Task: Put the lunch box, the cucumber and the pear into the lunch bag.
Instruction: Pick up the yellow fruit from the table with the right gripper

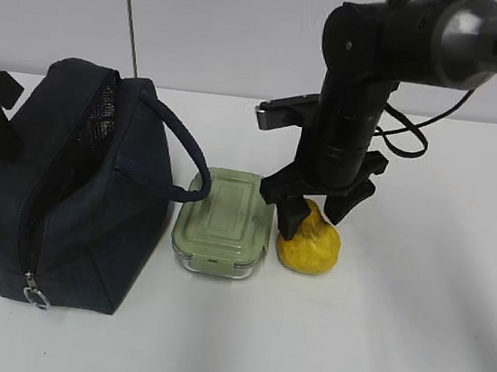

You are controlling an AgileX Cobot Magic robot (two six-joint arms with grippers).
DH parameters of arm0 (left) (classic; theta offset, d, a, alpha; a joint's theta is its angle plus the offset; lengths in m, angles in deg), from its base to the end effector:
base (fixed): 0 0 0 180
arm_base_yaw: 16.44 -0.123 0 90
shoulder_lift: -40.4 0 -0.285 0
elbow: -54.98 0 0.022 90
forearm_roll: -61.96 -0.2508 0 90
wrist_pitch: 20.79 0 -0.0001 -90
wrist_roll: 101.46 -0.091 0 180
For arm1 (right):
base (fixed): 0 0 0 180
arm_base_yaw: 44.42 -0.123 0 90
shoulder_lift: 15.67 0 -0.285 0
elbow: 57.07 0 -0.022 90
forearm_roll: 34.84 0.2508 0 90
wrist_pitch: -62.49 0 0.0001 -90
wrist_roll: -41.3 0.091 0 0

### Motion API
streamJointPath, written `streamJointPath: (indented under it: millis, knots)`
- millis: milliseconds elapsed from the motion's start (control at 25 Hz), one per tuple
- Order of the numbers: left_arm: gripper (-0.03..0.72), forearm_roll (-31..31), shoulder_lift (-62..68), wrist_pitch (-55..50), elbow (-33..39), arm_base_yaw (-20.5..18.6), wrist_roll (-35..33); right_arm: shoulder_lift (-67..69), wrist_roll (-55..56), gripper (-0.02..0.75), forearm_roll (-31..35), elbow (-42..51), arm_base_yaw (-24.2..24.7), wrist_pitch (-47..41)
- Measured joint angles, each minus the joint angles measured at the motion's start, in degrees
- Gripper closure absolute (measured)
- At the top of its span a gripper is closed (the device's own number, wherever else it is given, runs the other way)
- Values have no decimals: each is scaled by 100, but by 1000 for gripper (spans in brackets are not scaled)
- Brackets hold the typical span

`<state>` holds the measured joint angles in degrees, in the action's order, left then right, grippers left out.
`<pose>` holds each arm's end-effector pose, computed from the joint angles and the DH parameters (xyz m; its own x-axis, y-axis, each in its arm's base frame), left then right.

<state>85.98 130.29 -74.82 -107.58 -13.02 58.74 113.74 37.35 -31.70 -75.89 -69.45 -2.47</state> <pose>0.2740 -0.0464 0.2741 -0.9117 0.1391 -0.3867 0.2575 0.9267 -0.2738 0.3881 0.1862 0.1850 -0.8829 -0.4626 -0.0803 -0.4669 0.8831 0.0459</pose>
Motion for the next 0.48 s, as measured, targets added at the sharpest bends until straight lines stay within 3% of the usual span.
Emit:
streamJointPath:
  millis: [40,200,240,480]
  knots:
    - [675,0,0,0,0,0,0,38,-3,211,-4,0,0,13]
    - [675,0,0,6,0,0,0,37,-38,466,-77,-24,0,89]
    - [675,0,0,6,0,0,0,37,-38,500,-87,-34,0,98]
    - [675,0,0,9,0,0,0,-305,-38,540,-42,-23,-11,156]
